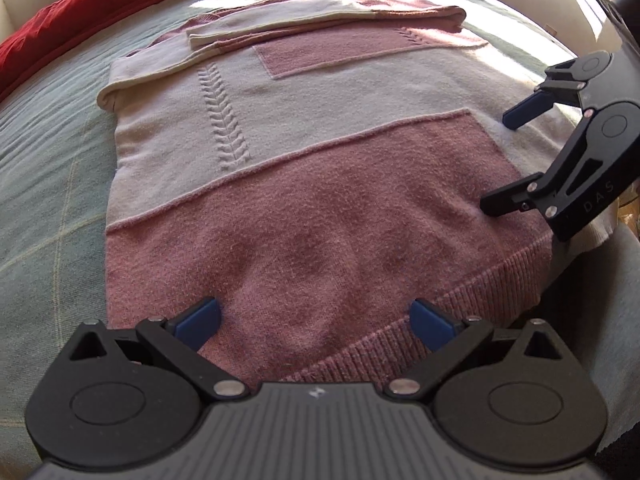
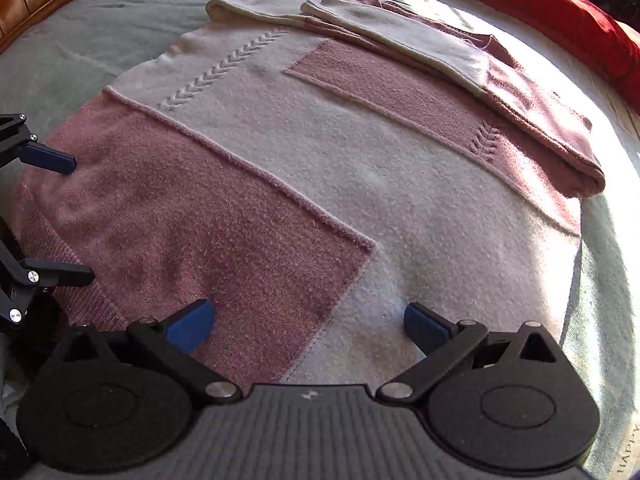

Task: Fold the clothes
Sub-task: 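Grasp the pink ribbed hem with the left gripper while the right gripper grasps beside it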

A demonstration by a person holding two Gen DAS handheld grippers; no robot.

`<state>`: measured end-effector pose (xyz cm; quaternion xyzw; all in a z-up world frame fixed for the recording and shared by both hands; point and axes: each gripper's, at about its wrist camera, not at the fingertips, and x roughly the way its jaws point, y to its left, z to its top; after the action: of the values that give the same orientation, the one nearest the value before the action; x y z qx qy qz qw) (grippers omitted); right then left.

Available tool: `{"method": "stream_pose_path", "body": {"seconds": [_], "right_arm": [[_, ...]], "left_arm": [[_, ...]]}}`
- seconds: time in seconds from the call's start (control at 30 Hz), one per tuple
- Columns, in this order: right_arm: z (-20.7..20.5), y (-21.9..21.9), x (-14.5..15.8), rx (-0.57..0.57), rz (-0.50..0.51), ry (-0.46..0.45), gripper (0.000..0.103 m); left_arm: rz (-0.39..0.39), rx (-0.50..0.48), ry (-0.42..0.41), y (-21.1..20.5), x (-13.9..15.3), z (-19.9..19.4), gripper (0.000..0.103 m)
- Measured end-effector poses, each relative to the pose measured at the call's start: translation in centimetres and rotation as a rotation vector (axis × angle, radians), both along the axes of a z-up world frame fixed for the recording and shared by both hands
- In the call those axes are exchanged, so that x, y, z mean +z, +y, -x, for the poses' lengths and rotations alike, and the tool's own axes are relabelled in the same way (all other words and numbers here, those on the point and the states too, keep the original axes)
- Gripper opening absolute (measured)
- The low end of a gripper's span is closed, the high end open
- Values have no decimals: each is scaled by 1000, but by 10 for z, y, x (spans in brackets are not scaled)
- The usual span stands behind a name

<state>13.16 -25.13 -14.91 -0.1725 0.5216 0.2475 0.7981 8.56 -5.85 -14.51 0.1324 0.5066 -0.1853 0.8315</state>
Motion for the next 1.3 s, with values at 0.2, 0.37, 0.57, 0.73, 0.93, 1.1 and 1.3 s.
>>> {"method": "stream_pose_path", "body": {"seconds": [0.2, 0.37, 0.57, 0.73, 0.93, 1.1, 1.3], "right_arm": [[-1, -1, 35, 119, 39, -48, 103], [-2, -8, 65, 195, 60, -59, 103], [5, -20, 68, 133, -49, -17, 103], [11, -27, 58, 90, -92, 24, 103], [19, -33, 58, 68, -121, 24, 103], [22, -41, 64, 42, -155, 5, 103], [25, -46, 64, 27, -180, 6, 103]], "left_arm": [[-92, -298, -168, -12, 23, 18, 100], [-139, -504, -258, -29, 20, 38, 100], [-141, -599, -249, -58, -2, 62, 100], [-212, -652, -306, -81, -18, 76, 100], [-381, -723, -430, -92, -35, 83, 100], [-456, -756, -504, -90, -37, 92, 101], [-497, -760, -541, -82, -33, 95, 101]]}}
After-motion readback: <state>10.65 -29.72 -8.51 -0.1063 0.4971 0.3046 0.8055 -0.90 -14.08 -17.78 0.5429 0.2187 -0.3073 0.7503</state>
